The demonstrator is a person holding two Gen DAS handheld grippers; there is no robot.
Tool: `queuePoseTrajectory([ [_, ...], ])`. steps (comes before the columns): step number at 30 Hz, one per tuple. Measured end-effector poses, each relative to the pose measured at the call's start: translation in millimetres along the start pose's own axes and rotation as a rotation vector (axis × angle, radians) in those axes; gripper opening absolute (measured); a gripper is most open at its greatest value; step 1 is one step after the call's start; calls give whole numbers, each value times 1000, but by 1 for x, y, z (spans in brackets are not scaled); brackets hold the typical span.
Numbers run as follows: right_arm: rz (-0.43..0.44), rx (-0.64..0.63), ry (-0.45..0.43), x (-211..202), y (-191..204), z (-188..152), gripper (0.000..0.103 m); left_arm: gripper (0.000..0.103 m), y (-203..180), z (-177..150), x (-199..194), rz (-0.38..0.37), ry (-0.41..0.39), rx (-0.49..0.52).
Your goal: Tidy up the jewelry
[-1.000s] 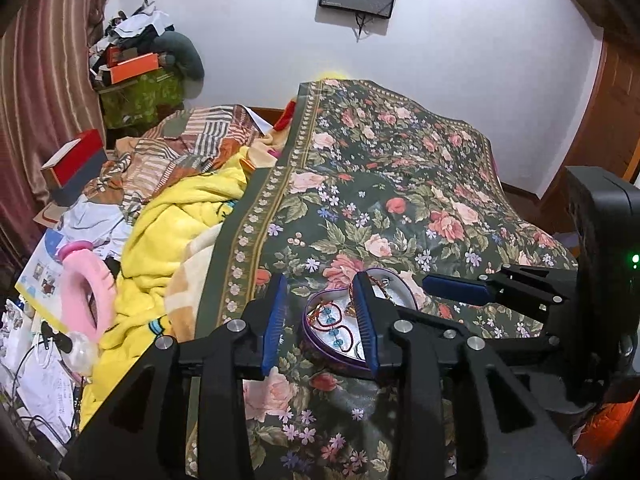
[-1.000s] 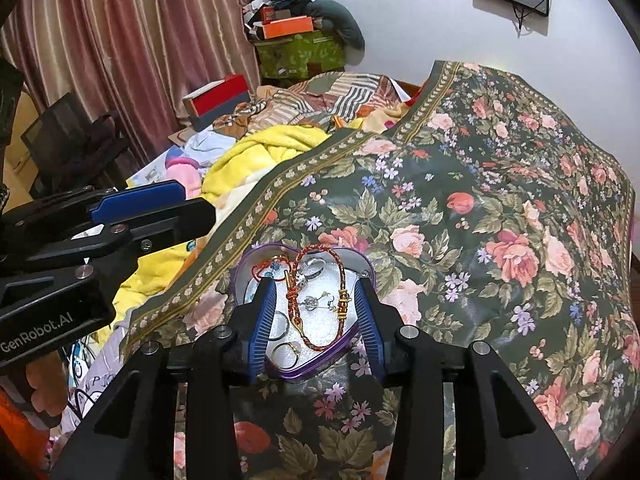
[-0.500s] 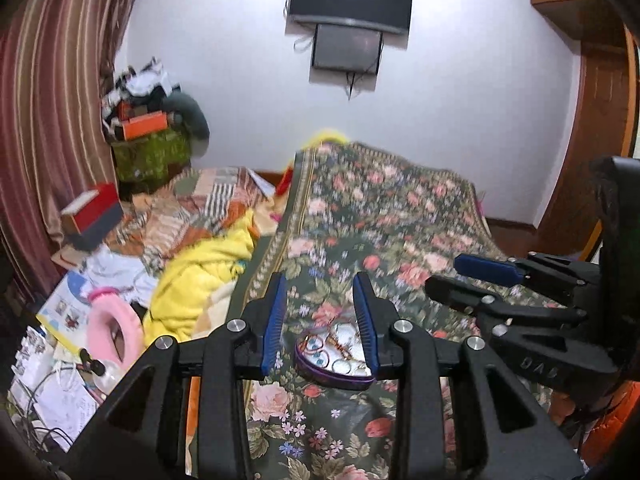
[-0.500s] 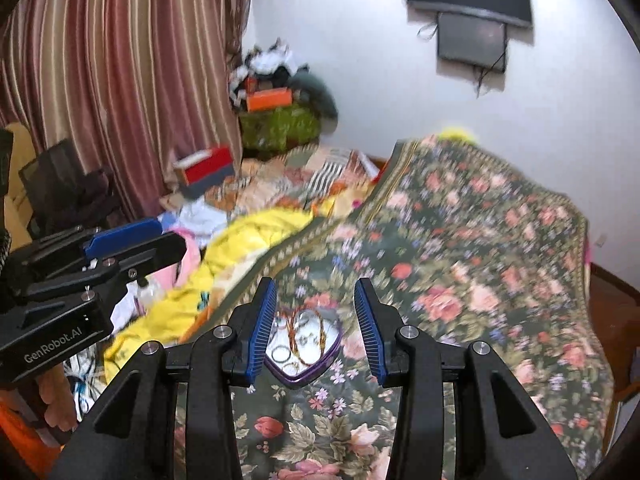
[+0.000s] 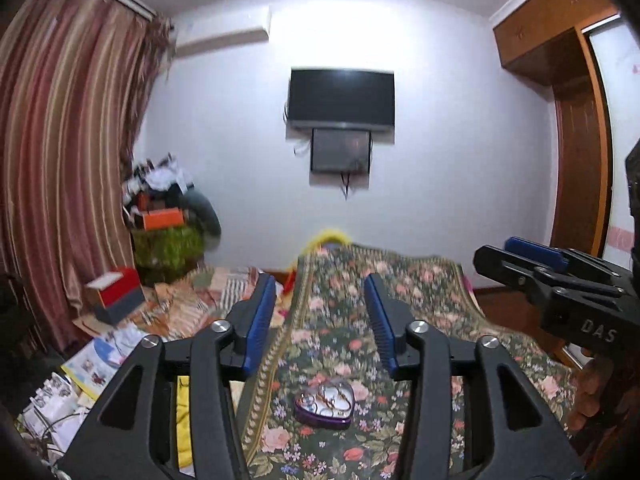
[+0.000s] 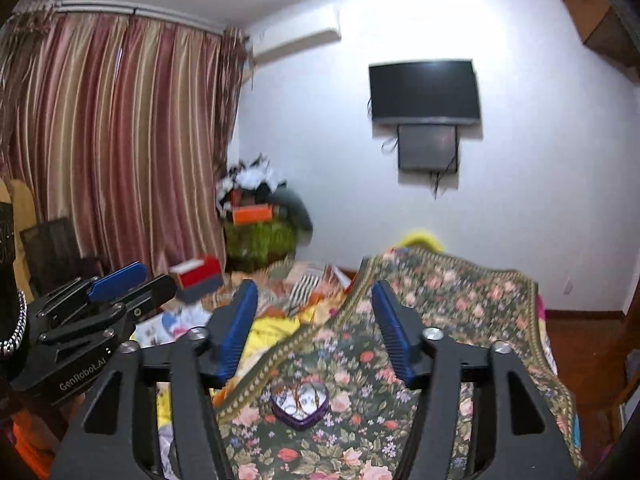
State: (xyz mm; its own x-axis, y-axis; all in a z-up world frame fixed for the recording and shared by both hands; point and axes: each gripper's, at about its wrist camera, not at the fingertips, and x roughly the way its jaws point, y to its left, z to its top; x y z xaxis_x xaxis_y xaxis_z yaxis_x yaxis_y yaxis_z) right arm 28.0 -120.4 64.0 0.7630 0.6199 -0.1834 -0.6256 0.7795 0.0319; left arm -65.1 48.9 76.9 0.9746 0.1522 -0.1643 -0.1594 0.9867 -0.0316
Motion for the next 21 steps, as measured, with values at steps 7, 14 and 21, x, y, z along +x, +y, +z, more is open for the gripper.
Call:
queuePoseTrajectory([
  [7,-56,43,-60,-20,5,-6,86,62,3,0,-26,25,-39,-15],
  [14,-122,24,-76,-28,9,-10,103,81,5,-7,-33,44,-35,-23],
  [21,-124,9,-78,-29,13,-10,103,100,4,-10,-39,63,-45,-25],
])
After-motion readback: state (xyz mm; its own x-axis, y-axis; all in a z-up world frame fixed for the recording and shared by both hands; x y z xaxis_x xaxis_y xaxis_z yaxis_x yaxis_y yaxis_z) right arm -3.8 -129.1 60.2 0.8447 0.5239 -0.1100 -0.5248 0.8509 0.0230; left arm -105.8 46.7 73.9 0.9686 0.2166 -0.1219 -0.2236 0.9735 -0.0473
